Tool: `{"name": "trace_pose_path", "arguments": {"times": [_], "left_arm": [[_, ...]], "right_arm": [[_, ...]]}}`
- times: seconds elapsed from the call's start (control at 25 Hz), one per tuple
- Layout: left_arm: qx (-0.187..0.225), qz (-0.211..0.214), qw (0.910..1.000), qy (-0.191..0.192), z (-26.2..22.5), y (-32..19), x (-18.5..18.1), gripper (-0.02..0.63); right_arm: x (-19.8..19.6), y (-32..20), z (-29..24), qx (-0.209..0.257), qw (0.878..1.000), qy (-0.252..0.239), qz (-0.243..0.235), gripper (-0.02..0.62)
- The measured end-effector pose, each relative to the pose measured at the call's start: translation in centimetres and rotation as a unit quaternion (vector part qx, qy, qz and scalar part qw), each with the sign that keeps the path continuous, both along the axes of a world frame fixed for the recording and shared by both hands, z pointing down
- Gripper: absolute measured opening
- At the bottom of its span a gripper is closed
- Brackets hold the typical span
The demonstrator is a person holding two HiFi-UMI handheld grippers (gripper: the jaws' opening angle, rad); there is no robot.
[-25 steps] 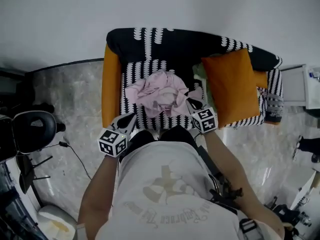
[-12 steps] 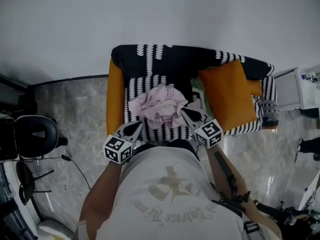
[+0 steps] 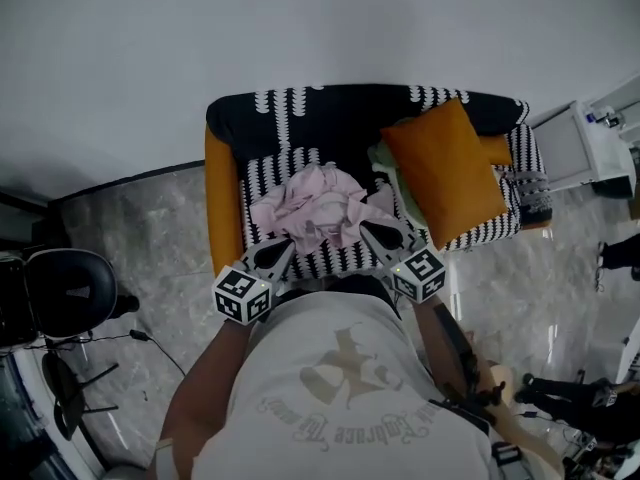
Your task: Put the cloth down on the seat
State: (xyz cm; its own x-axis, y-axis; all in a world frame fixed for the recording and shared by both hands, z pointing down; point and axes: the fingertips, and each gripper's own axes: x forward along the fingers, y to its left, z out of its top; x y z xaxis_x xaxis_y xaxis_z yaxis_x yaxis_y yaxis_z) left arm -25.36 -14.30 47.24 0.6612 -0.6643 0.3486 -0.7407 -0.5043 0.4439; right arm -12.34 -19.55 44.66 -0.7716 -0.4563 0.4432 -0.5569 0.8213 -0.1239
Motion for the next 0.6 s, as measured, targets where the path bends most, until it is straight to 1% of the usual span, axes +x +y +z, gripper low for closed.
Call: {"name": "trace_pose_path", "arguments": {"times": [0.2,0.6], "left_arm": [[0.003,0.031,0.9995,-0.003,0.0,0.8,0.8,0.011],[0.000,0.055,0.9985,0.001,0.4,2.0,2.3,0.011]], "right_arm": [[0.5,1.2,0.1,0.000,1.000,0.004,0.020,0.015],[2.4,2.7,-0.2,0.002,0.999,0.006,0.049,0.017]]}}
